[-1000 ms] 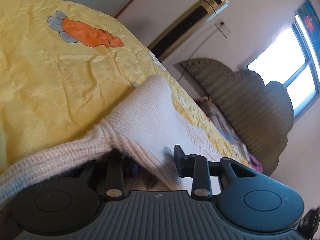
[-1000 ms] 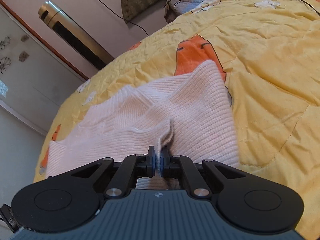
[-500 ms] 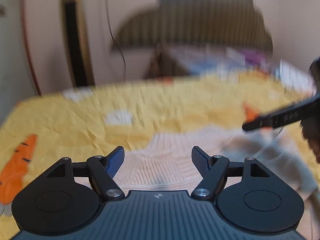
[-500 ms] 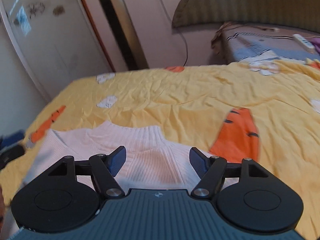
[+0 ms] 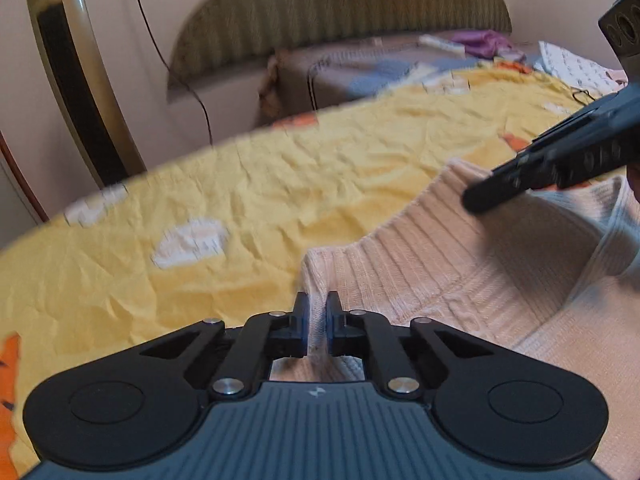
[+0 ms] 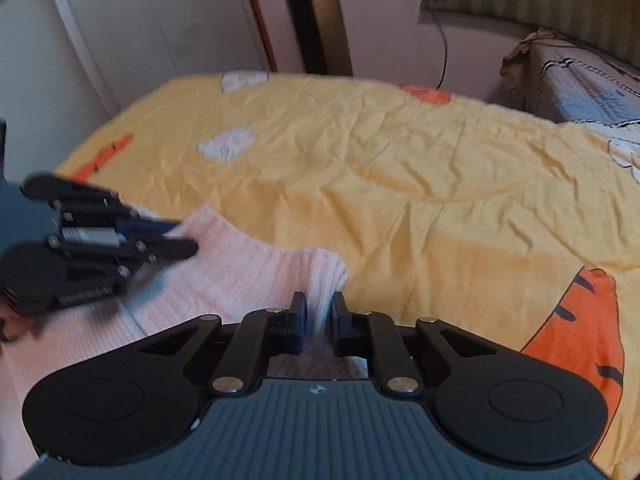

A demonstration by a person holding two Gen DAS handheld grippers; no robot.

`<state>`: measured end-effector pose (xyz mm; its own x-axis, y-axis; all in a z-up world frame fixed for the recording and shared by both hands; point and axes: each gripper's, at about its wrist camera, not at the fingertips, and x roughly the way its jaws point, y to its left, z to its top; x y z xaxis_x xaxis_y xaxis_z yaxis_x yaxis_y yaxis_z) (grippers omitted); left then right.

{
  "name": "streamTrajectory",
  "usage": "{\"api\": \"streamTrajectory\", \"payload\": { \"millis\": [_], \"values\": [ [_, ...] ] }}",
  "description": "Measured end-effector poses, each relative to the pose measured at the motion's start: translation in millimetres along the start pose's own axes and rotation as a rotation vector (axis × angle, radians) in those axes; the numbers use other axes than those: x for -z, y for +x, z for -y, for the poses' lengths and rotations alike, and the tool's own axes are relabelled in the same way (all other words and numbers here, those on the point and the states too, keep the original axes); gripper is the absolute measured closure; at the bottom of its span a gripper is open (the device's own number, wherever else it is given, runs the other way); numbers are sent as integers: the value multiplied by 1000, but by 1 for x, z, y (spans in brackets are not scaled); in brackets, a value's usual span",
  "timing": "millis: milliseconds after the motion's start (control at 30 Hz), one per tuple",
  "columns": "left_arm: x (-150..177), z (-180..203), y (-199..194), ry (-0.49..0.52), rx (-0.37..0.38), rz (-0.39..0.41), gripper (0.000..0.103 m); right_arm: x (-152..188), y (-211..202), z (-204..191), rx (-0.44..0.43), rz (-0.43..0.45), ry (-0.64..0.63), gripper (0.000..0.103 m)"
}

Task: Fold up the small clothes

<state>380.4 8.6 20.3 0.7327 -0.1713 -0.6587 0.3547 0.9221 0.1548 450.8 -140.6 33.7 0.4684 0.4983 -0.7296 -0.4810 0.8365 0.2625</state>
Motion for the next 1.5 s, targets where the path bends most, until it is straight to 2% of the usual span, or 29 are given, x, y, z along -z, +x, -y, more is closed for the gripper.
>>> {"api": "streamTrajectory", "payload": {
  "millis": [33,67,100,167,233,267,300,333,367,400,433,467,500,633,700,767,800,833,867,933,1000,1067,1100,1200,1300,1333,1367,1433,1500],
  "values": [
    [1,-6,4,-48,5,-9,96,-1,-12,5,-32,62,39,90],
    [4,-12,14,-103,10,-58,96,2,-20,12,-54,119,84,94],
    [8,-13,15,-124,6,-37,95,4,-20,21,-25,139,123,96],
    [9,-1,13,-66,-39,-26,91,11,-7,31,73,75,151,99],
    [8,7,5,8,-71,-18,90,18,-1,30,108,62,146,100],
    [8,9,-5,32,-90,0,90,21,-3,29,108,71,158,98],
    [8,7,-17,40,-108,26,90,23,-10,30,94,83,183,86],
    [10,0,-33,29,-117,54,87,25,-21,33,81,107,216,83],
    [15,-8,-47,6,-124,74,75,29,-36,37,59,141,248,79],
    [20,-19,-60,-27,-133,91,66,36,-55,43,45,183,272,66],
    [28,-32,-71,-64,-149,106,43,41,-71,48,51,217,280,52],
    [36,-45,-78,-105,-180,114,24,48,-87,55,80,245,282,48],
    [44,-59,-84,-153,-223,118,22,55,-100,62,107,249,286,45],
    [69,-111,-96,-376,-316,93,23,81,-122,94,126,177,364,46],
    [78,-131,-94,-507,-265,57,23,89,-114,97,159,104,357,46],
    [86,-142,-78,-593,-119,-44,24,95,-103,97,130,45,380,46],
    [89,-141,-68,-605,-55,-86,25,98,-98,96,83,29,393,51],
    [90,-136,-60,-595,-38,-96,26,102,-95,93,49,32,398,66],
    [88,-128,-58,-556,-72,-70,47,108,-94,86,41,45,384,76],
    [83,-123,-53,-563,-75,-62,88,110,-91,78,96,78,355,86],
    [79,-113,-60,-533,-116,-35,90,109,-94,77,138,117,367,87],
    [85,-101,-55,-453,-192,-49,90,112,-112,74,117,216,375,87],
    [92,-101,-52,-455,-212,-31,90,117,-119,77,103,257,401,88],
    [93,-103,-55,-477,-208,-29,90,139,-108,93,150,217,448,91],
    [89,-92,-65,-386,-244,-17,86,143,-110,94,117,253,513,87],
    [89,-88,-75,-374,-255,-6,84,143,-109,93,130,254,524,73],
    [89,-83,-88,-362,-262,12,83,144,-113,90,144,260,534,70],
    [97,-72,-124,-352,-277,63,78,149,-128,83,161,266,564,45],
    [116,-59,-164,-372,-273,110,73,162,-154,64,182,298,542,39]
  ]
}}
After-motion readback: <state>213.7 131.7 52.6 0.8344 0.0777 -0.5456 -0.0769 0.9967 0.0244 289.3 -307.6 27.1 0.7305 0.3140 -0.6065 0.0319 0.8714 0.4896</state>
